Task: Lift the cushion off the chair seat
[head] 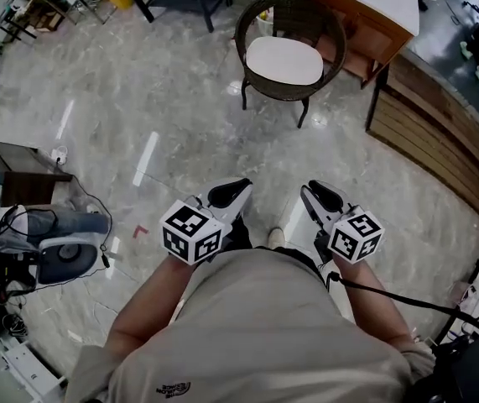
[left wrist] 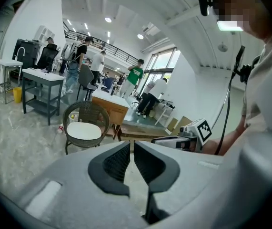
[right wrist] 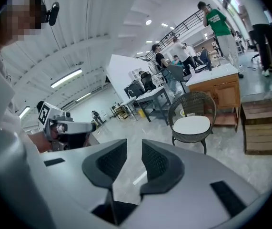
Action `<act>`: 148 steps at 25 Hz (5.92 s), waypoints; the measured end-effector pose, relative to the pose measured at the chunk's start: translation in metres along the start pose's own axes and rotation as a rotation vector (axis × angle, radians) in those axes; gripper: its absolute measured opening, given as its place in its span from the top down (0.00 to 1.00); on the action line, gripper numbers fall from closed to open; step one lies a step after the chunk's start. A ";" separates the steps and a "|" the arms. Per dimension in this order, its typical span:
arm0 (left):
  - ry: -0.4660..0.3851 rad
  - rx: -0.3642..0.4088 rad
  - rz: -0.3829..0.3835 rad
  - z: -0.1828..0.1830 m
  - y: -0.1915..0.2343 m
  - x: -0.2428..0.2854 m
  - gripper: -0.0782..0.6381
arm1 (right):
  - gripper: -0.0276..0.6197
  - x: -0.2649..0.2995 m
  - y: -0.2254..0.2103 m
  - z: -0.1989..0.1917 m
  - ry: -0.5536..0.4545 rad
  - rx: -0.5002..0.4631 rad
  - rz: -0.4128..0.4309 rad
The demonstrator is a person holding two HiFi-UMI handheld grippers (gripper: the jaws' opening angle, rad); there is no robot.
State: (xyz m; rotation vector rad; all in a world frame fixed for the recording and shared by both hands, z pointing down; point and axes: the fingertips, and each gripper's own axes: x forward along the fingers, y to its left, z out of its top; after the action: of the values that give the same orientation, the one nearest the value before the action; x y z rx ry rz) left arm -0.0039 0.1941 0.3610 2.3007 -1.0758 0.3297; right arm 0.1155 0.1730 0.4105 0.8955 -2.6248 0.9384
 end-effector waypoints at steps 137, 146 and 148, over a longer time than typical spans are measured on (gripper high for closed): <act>-0.006 0.024 -0.136 0.201 0.271 0.157 0.88 | 0.84 0.296 -0.339 0.118 -0.446 1.051 -0.176; -0.078 0.038 -0.145 0.203 0.252 0.089 0.88 | 0.84 0.237 -0.240 0.144 -0.457 0.989 -0.122; -0.097 0.027 -0.159 0.202 0.244 0.077 0.88 | 0.84 0.225 -0.219 0.146 -0.459 0.986 -0.103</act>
State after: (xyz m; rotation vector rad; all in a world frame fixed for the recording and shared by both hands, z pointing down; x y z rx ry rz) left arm -0.1442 -0.0983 0.3279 2.4295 -0.9319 0.1721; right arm 0.0714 -0.1605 0.4946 1.5675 -2.3007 2.2927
